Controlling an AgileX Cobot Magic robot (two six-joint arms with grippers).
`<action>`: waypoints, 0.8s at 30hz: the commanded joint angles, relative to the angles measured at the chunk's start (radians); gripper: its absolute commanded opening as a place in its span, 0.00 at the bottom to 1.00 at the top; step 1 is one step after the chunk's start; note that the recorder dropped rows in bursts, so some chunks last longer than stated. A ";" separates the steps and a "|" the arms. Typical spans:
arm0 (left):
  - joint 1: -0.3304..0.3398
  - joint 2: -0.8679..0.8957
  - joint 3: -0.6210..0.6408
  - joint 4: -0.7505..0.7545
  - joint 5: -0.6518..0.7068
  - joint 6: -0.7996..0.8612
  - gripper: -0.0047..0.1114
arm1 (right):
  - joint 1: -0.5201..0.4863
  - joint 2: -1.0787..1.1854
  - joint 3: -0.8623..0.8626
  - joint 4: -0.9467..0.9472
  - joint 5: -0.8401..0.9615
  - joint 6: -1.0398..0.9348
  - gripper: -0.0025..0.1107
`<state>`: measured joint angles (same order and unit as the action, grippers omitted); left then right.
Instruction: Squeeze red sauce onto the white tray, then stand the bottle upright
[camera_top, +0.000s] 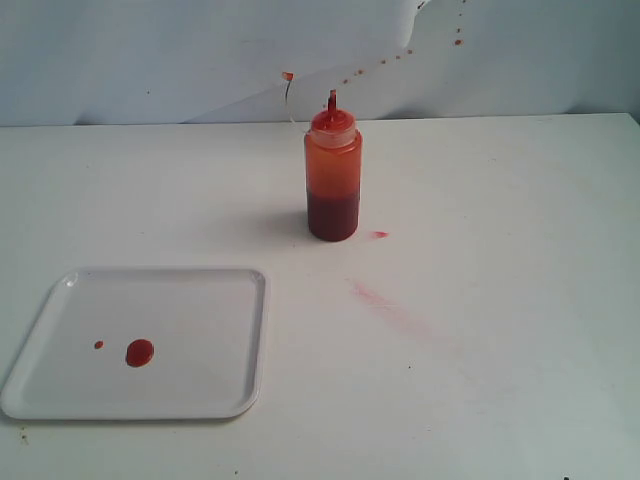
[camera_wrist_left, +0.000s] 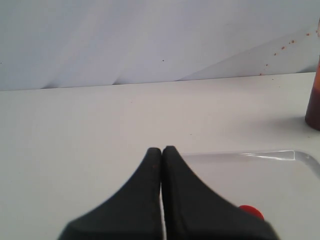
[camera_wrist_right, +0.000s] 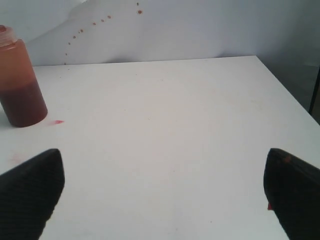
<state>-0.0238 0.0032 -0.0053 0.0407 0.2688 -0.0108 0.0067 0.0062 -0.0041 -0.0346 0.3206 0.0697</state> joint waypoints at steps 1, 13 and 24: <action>0.002 -0.003 0.005 0.000 -0.003 -0.011 0.04 | -0.007 -0.006 0.004 0.004 -0.011 -0.007 0.95; 0.002 -0.003 0.005 0.000 -0.003 -0.011 0.04 | -0.007 -0.006 0.004 -0.017 0.020 -0.016 0.92; 0.002 -0.003 0.005 0.000 -0.003 -0.011 0.04 | -0.007 -0.006 0.004 -0.017 0.020 -0.020 0.13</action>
<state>-0.0238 0.0032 -0.0053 0.0407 0.2688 -0.0108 0.0067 0.0062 -0.0041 -0.0428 0.3384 0.0604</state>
